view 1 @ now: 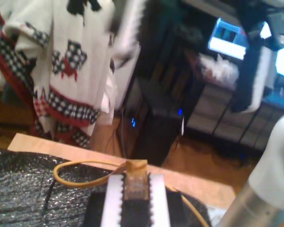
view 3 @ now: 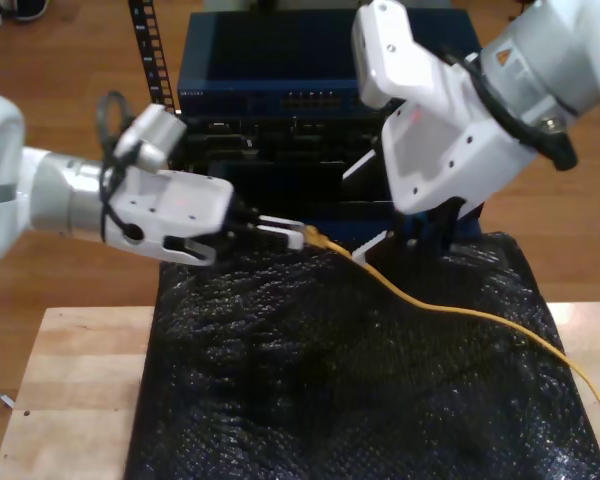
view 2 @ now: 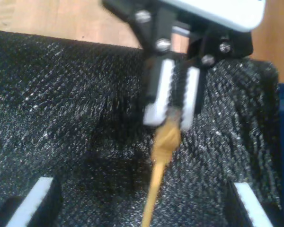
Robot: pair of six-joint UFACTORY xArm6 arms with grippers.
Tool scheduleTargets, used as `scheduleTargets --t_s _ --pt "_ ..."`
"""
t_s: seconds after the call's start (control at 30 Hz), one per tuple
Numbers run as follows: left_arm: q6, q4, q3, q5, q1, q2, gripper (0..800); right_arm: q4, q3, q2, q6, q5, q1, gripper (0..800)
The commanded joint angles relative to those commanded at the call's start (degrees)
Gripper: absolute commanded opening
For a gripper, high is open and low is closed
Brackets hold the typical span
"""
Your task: Grab the cable and plug it in
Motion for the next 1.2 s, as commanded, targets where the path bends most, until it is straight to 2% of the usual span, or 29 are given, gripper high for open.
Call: scheduleTargets --t_s 0.53,0.73,0.9,1.2 --pt "-2.8 -2.3 0.1 7.5 3.0 2.0 5 0.3 2.5 -7.5 -6.5 -0.6 1.0 788" --pt "-2.8 -4.1 0.2 11.2 3.8 3.3 5 4.0 4.0 -9.6 -10.5 -3.1 1.7 784" --pt "-2.9 -4.9 0.6 12.7 3.8 3.4 5 4.7 5.9 -11.8 -12.7 -7.1 2.0 776" --pt "-5.5 -5.0 0.9 17.0 3.8 5.1 5 4.7 6.5 -11.7 -14.2 -10.6 5.2 772"
